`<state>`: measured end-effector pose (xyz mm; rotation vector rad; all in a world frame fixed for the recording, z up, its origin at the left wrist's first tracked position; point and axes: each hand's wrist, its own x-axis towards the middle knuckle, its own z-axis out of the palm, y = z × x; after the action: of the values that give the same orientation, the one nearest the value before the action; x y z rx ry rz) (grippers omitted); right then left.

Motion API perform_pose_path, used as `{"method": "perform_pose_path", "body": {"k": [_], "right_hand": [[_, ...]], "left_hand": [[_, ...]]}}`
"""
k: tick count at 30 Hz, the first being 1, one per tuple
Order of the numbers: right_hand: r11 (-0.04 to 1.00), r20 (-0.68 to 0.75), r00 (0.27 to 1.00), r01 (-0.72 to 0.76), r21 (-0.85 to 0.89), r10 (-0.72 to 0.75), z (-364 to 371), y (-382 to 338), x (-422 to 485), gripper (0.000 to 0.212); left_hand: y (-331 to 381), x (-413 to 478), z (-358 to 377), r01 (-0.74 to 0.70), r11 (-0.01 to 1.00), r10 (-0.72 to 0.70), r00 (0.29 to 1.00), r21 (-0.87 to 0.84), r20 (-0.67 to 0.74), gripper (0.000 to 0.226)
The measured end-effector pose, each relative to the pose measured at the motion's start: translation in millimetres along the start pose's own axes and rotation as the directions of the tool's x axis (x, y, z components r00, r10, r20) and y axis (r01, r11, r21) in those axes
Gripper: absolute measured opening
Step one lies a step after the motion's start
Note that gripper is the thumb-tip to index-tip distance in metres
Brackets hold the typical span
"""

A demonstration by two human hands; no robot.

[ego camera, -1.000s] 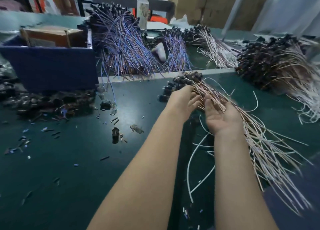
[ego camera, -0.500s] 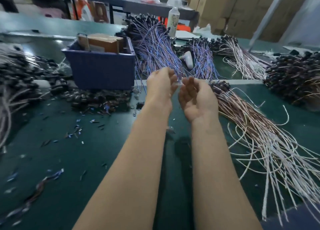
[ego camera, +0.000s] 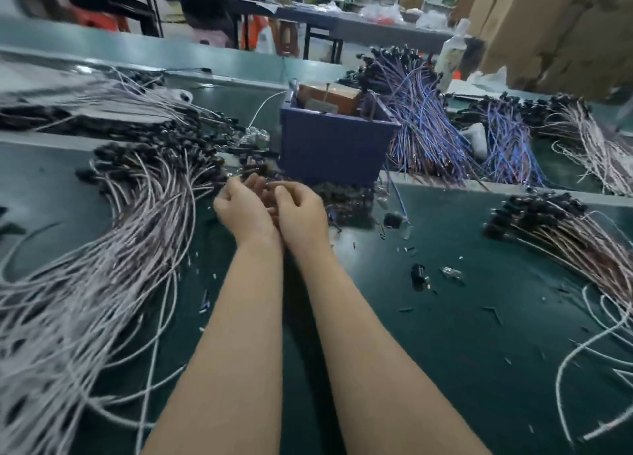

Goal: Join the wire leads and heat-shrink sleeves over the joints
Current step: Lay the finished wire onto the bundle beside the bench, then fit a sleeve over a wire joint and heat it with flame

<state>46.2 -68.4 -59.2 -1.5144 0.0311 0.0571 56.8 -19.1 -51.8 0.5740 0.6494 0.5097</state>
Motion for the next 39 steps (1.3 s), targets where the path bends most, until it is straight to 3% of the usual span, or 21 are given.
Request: {"method": "perform_pose_path", "body": {"k": [2, 6, 12, 18, 21, 23, 28, 33, 36, 39], "right_hand": [[0.997, -0.022, 1.000, 0.017, 0.075, -0.015, -2.0, 1.4, -1.9, 0.022], [0.972, 0.007, 1.000, -0.012, 0.234, 0.010, -7.7, -0.6, -0.8, 0.019], [0.968, 0.035, 0.999, -0.019, 0.252, 0.010, -7.6, -0.7, -0.1, 0.021], [0.964, 0.044, 0.999, -0.031, 0.265, 0.020, -7.0, -0.8, 0.1, 0.020], [0.965, 0.048, 0.999, -0.031, 0.259, 0.019, -6.8, -0.8, -0.1, 0.019], [0.965, 0.051, 0.999, -0.027, 0.262, 0.014, -7.3, -0.9, -0.3, 0.019], [0.959, 0.055, 0.998, -0.033, 0.280, 0.019, -8.4, -1.3, -0.8, 0.020], [0.954, 0.062, 0.998, -0.040, 0.297, 0.023, -8.9, -0.5, 0.0, 0.022], [0.950, 0.060, 0.998, -0.048, 0.308, 0.031, -9.2, -0.4, 1.0, 0.021], [0.945, 0.048, 0.998, -0.053, 0.323, 0.039, -8.9, -1.0, 1.0, 0.019]], "left_hand": [[3.7, 3.1, -0.2, 0.112, 0.990, -0.106, 0.992, -0.090, 0.072, 0.038], [14.4, 10.1, -2.9, 0.215, 0.945, -0.184, 0.973, -0.246, 0.142, 0.017], [22.6, 13.4, -4.8, 0.158, 0.941, -0.140, 0.987, -0.300, 0.080, 0.017], [12.8, 10.2, 1.9, -0.023, 0.993, 0.012, 0.996, -0.117, -0.092, 0.015], [8.5, 10.8, 2.1, -0.028, 0.995, 0.023, 0.998, -0.096, -0.053, 0.041], [8.5, 12.6, 1.0, -0.018, 0.993, 0.018, 1.000, -0.113, -0.005, 0.046], [14.2, 17.2, -1.4, 0.065, 0.968, -0.049, 0.996, -0.244, 0.069, 0.039], [20.5, 22.8, -5.6, 0.174, 0.915, -0.117, 0.978, -0.363, 0.172, 0.019], [22.0, 22.3, -6.2, 0.193, 0.885, -0.125, 0.975, -0.423, 0.184, 0.026], [15.7, 16.1, -0.2, 0.025, 0.975, 0.014, 0.985, -0.223, 0.172, 0.028]]}}
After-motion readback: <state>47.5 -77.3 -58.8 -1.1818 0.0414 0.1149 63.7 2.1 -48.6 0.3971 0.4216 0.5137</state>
